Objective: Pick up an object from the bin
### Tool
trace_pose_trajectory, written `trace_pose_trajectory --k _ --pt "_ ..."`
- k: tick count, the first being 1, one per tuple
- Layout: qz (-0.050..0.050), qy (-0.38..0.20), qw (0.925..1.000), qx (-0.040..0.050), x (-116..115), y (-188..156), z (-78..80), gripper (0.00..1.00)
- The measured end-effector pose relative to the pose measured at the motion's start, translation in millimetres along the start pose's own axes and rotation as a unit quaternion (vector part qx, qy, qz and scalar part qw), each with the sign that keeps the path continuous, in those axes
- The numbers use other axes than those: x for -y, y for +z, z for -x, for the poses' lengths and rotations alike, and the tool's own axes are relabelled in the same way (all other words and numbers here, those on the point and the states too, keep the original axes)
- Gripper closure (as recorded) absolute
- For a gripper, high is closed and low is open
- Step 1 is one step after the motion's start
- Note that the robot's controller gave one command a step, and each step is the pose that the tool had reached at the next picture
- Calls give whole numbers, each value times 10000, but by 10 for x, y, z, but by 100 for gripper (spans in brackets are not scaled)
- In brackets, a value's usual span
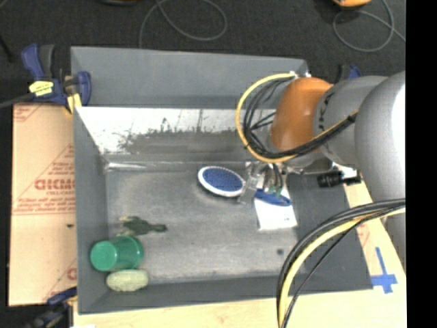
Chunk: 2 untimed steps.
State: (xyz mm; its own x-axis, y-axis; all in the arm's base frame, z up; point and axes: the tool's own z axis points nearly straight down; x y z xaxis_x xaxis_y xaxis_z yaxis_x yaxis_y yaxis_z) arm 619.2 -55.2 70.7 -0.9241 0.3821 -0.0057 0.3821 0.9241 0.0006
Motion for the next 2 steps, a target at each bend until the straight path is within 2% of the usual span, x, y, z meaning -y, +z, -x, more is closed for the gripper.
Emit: trace_pose_trajectory --k 1,2 --pt "-7 -3 10000 -20 6 -36 -12 100" --pt "-13 -7 10000 -52 11 -230 -22 100"
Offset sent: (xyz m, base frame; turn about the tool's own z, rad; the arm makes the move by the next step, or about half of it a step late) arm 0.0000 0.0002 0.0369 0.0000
